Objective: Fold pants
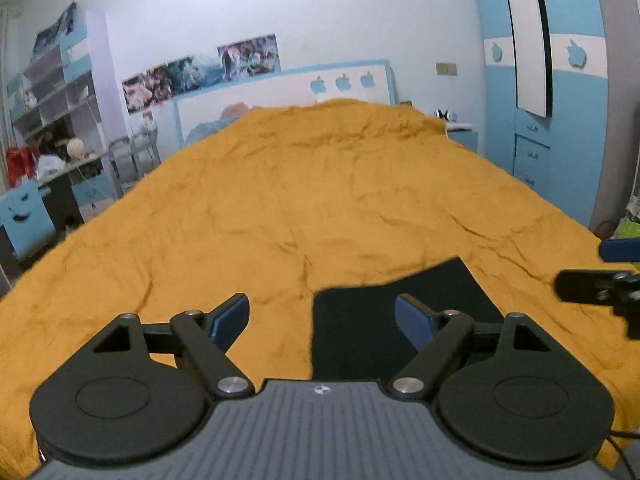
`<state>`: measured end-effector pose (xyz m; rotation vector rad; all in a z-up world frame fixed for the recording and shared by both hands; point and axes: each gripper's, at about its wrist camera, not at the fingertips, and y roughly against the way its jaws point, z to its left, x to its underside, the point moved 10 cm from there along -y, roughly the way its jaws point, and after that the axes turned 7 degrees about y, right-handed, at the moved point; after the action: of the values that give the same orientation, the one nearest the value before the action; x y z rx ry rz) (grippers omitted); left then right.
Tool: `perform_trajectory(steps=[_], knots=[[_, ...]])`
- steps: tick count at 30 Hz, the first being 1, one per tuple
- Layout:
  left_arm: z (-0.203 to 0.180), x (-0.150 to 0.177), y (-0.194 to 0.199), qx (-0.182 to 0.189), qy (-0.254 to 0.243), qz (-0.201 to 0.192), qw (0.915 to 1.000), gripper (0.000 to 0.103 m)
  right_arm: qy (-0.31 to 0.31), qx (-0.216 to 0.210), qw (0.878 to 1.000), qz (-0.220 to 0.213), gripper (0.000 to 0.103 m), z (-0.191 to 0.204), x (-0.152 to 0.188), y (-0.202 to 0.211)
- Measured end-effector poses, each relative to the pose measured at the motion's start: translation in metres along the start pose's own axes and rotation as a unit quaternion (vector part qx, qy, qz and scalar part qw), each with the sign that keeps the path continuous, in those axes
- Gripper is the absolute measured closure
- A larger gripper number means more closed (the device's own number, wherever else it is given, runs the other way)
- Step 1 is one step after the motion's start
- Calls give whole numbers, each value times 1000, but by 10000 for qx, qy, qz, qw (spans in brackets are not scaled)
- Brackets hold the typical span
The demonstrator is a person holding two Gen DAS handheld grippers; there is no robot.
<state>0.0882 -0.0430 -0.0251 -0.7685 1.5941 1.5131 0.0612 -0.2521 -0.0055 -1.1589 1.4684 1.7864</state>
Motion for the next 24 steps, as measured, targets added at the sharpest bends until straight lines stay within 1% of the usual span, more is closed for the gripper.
perform_trajectory(steps=[2, 4, 6, 8, 10, 14, 18, 21, 24], knots=[[-2, 12, -3, 66, 181, 182, 9996, 6, -143, 4, 9998, 99, 21, 1, 11, 2], [-2, 24, -3, 108, 277, 355, 9989, 6, -272, 54, 9992, 293, 21, 5, 24, -1], [-1, 38, -7, 37, 337, 556, 9979, 6, -232, 77, 9986, 463, 21, 10, 37, -5], [-1, 50, -11, 7, 303, 725, 9969, 6, -227, -23, 9980, 588, 21, 16, 50, -9], [1, 59, -13, -11, 314, 887, 9956, 6, -201, -16, 9968, 775, 21, 20, 64, -15], [3, 73, -15, -51, 377, 1102, 9932, 6, 58, 76, 9951, 986, 21, 29, 84, -23], [3, 82, -14, -88, 400, 1213, 9918, 6, 176, 104, 9934, 1133, 21, 33, 97, -26], [0, 82, -14, -56, 396, 1235, 9915, 6, 181, 97, 9925, 1205, 21, 34, 104, -25], [-2, 81, -13, -72, 346, 1227, 9918, 6, 193, 132, 9922, 1223, 21, 30, 102, -26]])
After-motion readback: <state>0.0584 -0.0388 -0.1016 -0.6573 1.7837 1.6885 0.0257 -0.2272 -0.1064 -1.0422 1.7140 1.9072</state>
